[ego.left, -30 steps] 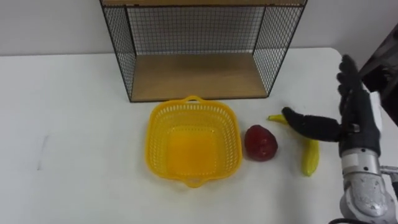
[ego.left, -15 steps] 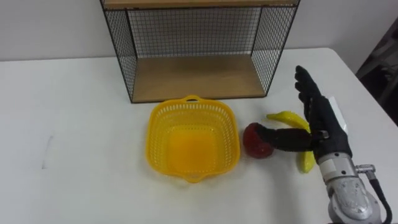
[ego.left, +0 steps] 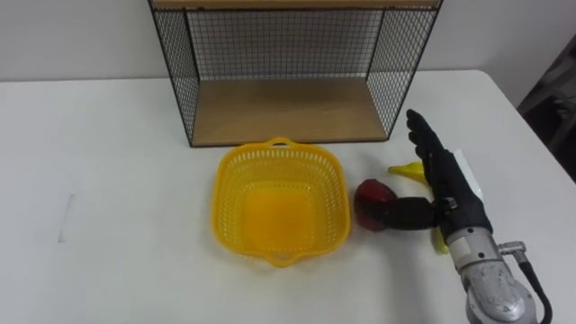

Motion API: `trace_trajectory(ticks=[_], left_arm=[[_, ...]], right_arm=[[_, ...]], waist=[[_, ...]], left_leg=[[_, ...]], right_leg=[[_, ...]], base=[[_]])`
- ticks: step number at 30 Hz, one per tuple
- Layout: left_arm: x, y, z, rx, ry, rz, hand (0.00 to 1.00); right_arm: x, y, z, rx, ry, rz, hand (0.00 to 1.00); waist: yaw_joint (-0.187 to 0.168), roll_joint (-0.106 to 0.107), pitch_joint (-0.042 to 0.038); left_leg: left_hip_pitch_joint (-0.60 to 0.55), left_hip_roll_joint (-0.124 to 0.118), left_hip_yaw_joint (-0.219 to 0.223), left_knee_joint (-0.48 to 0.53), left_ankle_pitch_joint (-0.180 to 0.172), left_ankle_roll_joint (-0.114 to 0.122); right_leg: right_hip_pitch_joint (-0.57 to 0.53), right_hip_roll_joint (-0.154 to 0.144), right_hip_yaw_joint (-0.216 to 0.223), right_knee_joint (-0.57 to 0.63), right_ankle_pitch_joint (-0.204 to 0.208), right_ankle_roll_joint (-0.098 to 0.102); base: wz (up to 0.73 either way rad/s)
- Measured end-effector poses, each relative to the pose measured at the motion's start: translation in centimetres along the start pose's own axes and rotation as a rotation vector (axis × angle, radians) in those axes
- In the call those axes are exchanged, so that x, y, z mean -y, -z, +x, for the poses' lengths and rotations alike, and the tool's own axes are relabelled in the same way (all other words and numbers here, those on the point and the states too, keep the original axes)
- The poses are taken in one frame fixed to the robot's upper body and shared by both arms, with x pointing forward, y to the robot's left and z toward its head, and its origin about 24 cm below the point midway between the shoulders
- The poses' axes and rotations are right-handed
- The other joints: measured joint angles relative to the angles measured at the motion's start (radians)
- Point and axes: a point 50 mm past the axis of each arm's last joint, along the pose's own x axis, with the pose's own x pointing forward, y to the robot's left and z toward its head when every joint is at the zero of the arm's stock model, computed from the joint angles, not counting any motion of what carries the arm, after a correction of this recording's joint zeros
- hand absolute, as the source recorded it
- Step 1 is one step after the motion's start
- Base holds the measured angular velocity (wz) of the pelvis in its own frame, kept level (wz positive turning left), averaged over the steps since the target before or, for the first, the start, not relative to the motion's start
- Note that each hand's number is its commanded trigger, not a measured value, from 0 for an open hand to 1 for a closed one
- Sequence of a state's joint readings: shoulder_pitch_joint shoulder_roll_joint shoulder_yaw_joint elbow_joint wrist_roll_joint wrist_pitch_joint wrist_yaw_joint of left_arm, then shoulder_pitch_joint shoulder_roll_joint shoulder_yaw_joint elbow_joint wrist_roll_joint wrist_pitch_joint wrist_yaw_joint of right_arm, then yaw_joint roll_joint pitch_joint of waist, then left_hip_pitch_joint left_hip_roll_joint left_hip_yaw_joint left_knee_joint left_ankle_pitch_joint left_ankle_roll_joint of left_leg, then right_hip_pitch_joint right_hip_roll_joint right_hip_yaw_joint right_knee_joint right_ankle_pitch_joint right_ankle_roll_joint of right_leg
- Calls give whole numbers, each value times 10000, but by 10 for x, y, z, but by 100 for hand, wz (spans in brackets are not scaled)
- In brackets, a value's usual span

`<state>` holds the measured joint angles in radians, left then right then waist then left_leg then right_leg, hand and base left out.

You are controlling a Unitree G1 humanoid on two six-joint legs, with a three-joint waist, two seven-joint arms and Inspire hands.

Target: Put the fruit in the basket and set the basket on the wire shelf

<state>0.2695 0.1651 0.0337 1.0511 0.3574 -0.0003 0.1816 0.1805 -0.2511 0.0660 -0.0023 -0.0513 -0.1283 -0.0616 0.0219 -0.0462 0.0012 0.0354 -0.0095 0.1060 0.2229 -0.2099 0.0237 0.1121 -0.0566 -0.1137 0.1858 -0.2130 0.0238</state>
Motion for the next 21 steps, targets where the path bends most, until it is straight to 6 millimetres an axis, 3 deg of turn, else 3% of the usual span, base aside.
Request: trace_trajectory(ticks=[3, 14, 21], left_arm=[[0, -1, 0, 23, -9, -6, 0], [-2, -4, 1, 86, -59, -26, 0], [-2, -4, 1, 104, -69, -20, 0]], right_arm=[[0, 1, 0, -24, -1, 28, 0], [-1, 32, -11, -1437, -47, -42, 0], [-1, 33, -11, -1459, -66, -83, 0]], waist=[[2, 15, -2], [89, 67, -14], [64, 50, 10]], left_leg=[[-74, 2, -2, 16, 0, 0], [-132, -6, -31, 36, 3, 4], [-78, -20, -179, 5, 2, 4]], right_leg=[[-69, 0, -5, -1, 7, -4], [-27, 0, -27, -15, 35, 3], [105, -2, -166, -22, 35, 3]], base=[[0], [0], [6]])
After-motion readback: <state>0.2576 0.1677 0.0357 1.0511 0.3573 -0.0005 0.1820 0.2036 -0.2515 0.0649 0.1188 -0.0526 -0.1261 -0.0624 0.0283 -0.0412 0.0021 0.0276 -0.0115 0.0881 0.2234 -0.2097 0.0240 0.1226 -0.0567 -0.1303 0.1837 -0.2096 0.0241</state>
